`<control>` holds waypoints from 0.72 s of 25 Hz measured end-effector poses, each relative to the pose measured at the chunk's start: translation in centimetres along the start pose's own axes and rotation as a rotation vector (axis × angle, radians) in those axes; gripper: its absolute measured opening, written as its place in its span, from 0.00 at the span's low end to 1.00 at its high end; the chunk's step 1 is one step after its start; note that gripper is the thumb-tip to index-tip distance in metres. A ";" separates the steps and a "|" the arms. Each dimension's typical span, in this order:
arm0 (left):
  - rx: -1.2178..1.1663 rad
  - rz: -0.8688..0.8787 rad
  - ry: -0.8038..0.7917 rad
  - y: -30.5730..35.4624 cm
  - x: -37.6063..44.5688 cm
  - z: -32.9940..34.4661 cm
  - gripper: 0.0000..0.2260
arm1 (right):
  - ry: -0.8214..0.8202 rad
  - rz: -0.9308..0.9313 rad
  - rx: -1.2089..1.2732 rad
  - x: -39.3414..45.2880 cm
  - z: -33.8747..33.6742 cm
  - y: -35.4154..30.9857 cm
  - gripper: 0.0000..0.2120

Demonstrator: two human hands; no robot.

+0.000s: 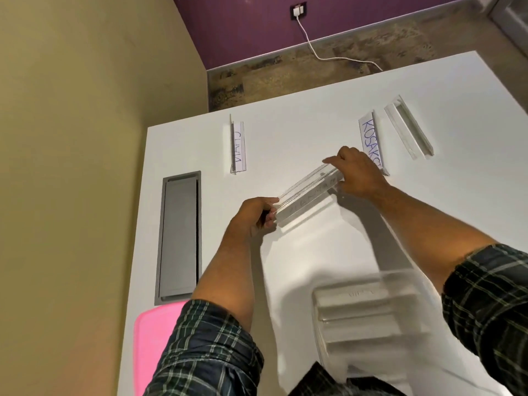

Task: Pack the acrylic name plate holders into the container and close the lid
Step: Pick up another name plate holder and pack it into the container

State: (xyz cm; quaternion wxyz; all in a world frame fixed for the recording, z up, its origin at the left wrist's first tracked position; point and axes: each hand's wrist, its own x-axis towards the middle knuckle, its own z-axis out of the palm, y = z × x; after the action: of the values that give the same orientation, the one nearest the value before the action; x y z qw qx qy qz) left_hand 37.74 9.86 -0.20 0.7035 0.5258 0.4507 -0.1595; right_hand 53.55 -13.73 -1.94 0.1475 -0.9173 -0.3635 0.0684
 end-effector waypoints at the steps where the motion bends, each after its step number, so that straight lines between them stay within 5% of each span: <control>1: 0.002 -0.031 -0.014 -0.5 -0.9 -0.1 0.16 | 0.010 -0.020 -0.003 -1.7 -0.5 -0.2 0.34; 7: 0.300 -0.153 -0.058 -3.5 -6.1 -0.1 0.12 | -0.057 -0.198 -0.056 -10.5 -4.1 -0.1 0.32; 13: 1.025 0.052 -0.114 -5.0 -11.2 3.5 0.12 | -0.150 -0.303 -0.087 -17.8 -6.4 0.3 0.28; 18: 1.064 0.250 -0.219 -7.0 -14.3 5.4 0.13 | -0.138 -0.256 0.012 -23.3 -6.2 1.6 0.25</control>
State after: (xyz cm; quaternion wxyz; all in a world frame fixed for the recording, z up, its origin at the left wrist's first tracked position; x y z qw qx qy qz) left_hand 27.60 -1.30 7.36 0.3974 0.8383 0.1665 -0.3340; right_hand 39.06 -32.23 3.81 0.1352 -0.8556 -0.4864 0.1141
